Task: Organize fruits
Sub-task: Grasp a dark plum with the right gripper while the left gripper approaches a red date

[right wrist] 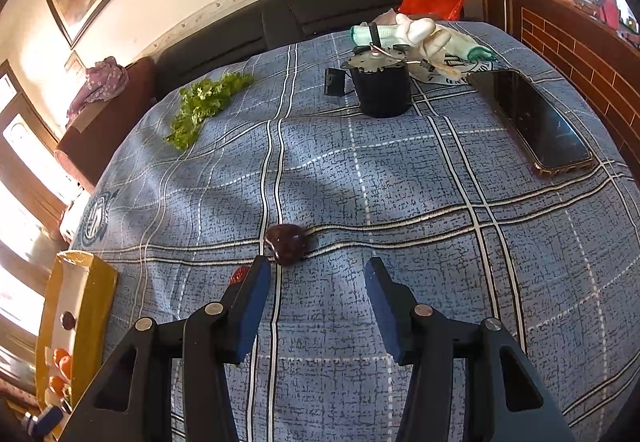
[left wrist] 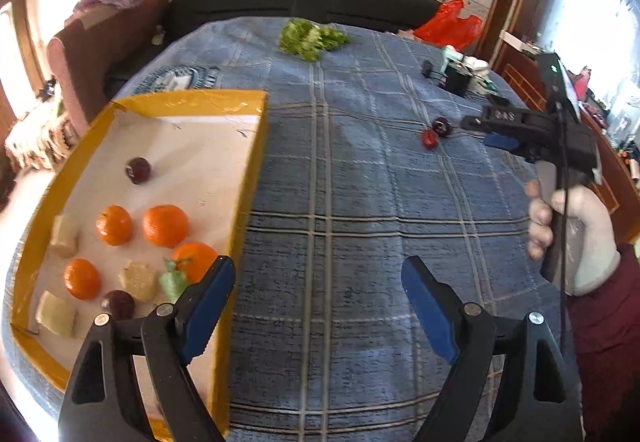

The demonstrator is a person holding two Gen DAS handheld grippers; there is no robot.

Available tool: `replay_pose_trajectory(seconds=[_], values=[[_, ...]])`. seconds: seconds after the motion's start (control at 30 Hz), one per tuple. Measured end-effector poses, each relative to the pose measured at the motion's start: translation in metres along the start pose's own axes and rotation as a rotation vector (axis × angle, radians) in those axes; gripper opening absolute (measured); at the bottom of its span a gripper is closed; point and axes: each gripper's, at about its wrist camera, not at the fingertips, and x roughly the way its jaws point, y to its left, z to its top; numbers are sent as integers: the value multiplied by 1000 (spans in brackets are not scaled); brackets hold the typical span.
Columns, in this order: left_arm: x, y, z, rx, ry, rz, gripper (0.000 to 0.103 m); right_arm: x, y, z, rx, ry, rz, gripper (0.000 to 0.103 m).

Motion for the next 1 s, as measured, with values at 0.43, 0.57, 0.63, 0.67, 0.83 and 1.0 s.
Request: replay_pose_trajectory(seconds=[0.43, 0.57, 0.63, 0.67, 0.83, 1.0], values=[[-4, -10, 1, 23, -20, -69, 84, 37, 16, 23, 5, 58, -28, 53], [-5, -2, 3, -6, -21, -81, 84, 55, 31, 28, -24, 65, -82, 53], [-4, 3, 4, -21, -14, -85, 84, 60, 38, 28, -60, 56, -119, 43], [-4, 4, 5, -22, -11, -86, 84, 60, 41, 26, -74, 54, -129, 30], [-4, -3, 25, -1, -19, -98, 84, 41, 35, 17, -82, 33, -105, 28], [18, -27, 53, 20, 6, -145, 84, -15, 4, -5, 16, -39, 2, 28]])
